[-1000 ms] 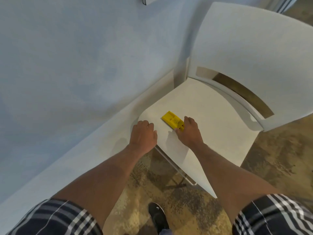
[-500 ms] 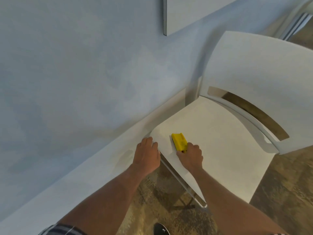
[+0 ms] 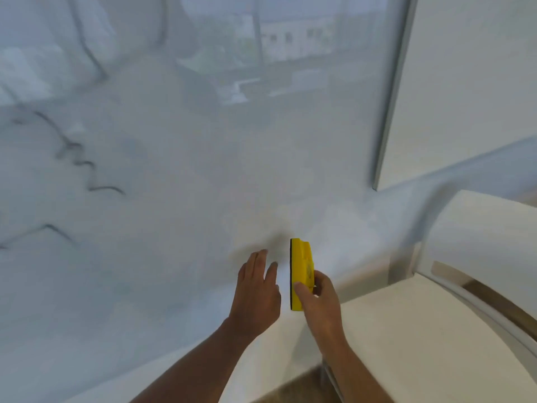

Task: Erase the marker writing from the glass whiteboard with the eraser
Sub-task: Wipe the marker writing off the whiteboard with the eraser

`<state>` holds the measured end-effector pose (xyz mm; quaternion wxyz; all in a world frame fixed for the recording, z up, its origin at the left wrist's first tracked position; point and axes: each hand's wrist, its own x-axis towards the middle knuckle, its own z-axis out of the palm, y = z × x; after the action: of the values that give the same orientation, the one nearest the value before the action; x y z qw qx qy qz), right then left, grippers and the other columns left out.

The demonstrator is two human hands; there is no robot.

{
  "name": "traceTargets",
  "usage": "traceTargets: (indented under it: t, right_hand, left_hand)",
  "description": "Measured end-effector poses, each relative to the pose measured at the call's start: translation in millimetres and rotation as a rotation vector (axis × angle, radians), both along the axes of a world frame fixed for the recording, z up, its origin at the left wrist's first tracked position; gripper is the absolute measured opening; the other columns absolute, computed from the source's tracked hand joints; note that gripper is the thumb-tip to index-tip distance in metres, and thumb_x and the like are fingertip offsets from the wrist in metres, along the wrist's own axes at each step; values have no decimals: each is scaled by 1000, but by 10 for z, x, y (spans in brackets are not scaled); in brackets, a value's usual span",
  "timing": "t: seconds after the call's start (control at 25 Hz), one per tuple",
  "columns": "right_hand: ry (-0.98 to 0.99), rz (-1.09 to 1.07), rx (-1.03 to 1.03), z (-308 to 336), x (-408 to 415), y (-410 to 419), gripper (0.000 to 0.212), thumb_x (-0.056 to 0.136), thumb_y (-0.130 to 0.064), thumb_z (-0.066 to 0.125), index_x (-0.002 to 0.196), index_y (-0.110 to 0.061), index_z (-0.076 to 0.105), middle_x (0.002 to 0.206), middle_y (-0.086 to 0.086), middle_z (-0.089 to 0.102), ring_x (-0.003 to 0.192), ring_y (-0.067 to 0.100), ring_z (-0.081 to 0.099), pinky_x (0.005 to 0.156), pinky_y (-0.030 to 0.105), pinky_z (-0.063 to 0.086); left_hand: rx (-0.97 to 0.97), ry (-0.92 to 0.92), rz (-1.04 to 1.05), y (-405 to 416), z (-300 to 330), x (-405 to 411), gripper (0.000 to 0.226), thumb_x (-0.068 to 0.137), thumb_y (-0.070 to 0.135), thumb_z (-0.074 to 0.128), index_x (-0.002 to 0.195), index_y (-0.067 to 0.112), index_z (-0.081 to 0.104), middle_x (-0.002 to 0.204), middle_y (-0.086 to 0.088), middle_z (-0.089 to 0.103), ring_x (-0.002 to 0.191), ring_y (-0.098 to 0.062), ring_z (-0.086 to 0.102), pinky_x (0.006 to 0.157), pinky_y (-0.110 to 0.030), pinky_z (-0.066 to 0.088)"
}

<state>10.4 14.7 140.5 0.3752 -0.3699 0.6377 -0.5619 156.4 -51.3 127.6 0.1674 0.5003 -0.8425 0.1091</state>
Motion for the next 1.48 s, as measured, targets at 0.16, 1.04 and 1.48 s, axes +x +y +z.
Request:
traceTargets:
  t: [0.16, 1.04, 1.48]
  right_hand:
    - [14, 69, -207, 753, 338, -197, 32, 93, -19, 69, 116, -35, 54, 107, -15, 62, 90, -16, 59, 61, 3, 47]
    - [551, 86, -1029, 4696, 2599, -614, 41, 83, -30, 71, 119, -20, 56, 109, 8, 60, 98, 29, 60, 82, 50, 56]
    - [1094, -300, -1216, 6214, 3381, -839, 62, 93, -29, 63, 148, -13, 41, 146, 15, 44, 124, 40, 47, 94, 51, 46]
  left_hand:
    - [-212, 73, 24, -89, 719, 489, 55, 85, 29, 70, 135, 8, 62, 152, -23, 51, 142, -41, 49, 109, -52, 49]
    - [-1043, 112, 163, 359, 4709, 3647, 52, 96, 26, 58, 138, -3, 54, 157, -32, 40, 148, -48, 35, 119, -60, 32]
    - [-1088, 117, 408, 521, 5585, 5399, 57, 100, 34, 42, 141, -4, 50, 158, -31, 36, 147, -49, 34, 115, -60, 33]
